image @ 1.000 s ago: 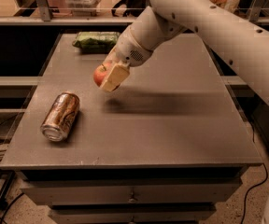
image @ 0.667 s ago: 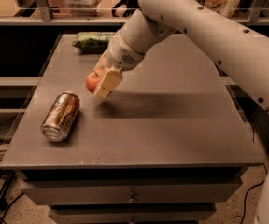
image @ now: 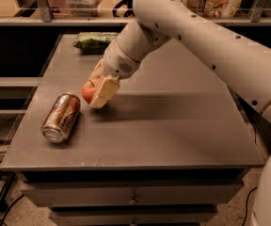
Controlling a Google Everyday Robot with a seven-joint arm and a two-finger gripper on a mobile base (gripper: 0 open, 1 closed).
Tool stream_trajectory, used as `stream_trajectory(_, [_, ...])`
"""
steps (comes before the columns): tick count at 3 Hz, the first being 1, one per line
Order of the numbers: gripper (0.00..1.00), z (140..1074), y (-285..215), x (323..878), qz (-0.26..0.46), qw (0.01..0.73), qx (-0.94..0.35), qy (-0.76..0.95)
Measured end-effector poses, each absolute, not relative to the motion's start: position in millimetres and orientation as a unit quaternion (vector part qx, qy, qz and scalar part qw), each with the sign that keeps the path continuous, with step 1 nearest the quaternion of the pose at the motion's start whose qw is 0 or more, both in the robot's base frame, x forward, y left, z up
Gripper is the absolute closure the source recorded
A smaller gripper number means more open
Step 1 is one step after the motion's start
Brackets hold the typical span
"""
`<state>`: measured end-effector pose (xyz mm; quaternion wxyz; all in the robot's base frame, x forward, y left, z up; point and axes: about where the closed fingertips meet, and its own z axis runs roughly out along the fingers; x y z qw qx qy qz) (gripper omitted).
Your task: Move apple near orange can
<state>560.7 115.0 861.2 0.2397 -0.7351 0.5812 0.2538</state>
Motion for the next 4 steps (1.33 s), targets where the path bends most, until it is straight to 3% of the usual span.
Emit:
stream_trajectory(2, [0.13, 856.6, 107.0, 557.0, 0.258, 0.247, -0.728, 0.584])
stream_trajectory(3, [0.0, 855.7, 108.8, 556.4, 0.259, 0.246, -0.729, 0.583])
stream_trajectory(4, [0.0, 855.7, 108.9, 556.4, 0.259, 0.246, -0.73, 0.583])
